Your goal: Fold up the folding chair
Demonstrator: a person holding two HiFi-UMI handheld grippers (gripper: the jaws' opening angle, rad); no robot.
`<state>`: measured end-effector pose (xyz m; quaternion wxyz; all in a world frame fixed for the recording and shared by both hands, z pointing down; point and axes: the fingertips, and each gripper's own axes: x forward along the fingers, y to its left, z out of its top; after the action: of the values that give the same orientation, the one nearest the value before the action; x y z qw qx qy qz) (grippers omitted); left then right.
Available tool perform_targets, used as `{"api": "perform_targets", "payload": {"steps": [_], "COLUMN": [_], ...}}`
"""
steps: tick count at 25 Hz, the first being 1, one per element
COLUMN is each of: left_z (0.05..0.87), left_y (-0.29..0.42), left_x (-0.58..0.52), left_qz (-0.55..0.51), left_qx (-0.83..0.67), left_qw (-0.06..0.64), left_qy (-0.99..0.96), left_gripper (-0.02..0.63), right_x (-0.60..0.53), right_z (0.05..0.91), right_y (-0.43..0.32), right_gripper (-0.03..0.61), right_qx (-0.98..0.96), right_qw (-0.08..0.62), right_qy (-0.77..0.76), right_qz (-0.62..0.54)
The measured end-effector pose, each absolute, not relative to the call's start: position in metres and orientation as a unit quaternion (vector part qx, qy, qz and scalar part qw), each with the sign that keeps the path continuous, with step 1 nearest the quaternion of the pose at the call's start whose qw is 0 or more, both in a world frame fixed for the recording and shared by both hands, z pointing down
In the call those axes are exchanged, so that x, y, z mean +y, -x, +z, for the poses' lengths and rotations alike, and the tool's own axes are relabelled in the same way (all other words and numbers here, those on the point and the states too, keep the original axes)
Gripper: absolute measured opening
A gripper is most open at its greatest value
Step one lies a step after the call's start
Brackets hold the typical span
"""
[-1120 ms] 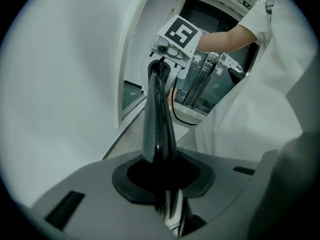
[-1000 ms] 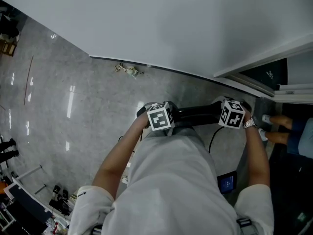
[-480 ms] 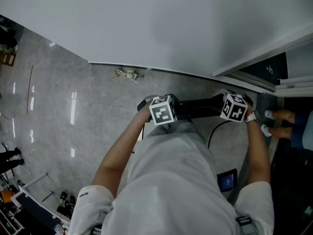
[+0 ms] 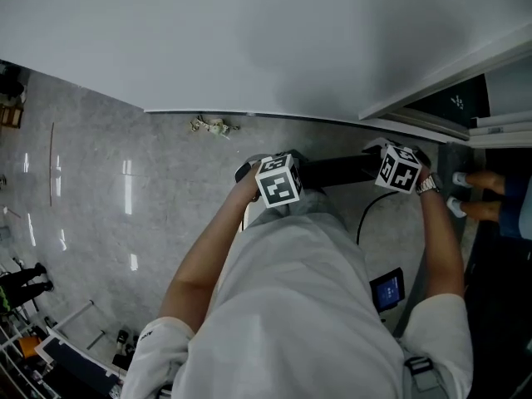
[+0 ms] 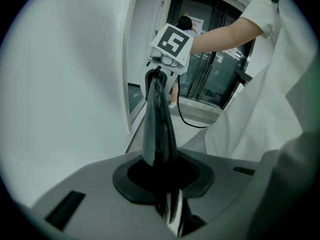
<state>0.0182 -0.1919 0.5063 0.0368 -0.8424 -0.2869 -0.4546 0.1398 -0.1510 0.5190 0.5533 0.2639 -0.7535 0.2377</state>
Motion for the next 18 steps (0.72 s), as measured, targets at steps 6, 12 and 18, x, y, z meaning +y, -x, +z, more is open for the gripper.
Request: {"api": "perform_targets", "payload": {"steps": [6, 12, 18], "left_z": [0.519, 0.515, 0.516], "left_y": [-0.036, -0.047, -0.069], "left_x": [-0.226, -0.256, -0.268], "left_qz": [-0.462, -0.465, -0.459], "left_qx": [-0.286, -0.271, -0.279], "left_qw": [0.026, 0.042, 0.065], "left_qy": [0.839, 0.841, 0.841], "left_gripper": [0.081, 0.081, 0.083], "right_x": [-0.186, -0.211, -0.215], "right_z": [0.53, 0.523, 0.504], "right_y": [-0.159, -0.166, -0.184], "right_gripper": [0.16, 0.16, 0.16], "right_qx": [-0.757, -0.755, -0.748], "right_qw": [0.553, 0.562, 0.56], "right_qy": [-0.267, -0.281, -0.312], "right_qz": [0.222, 0.187, 0.171]}}
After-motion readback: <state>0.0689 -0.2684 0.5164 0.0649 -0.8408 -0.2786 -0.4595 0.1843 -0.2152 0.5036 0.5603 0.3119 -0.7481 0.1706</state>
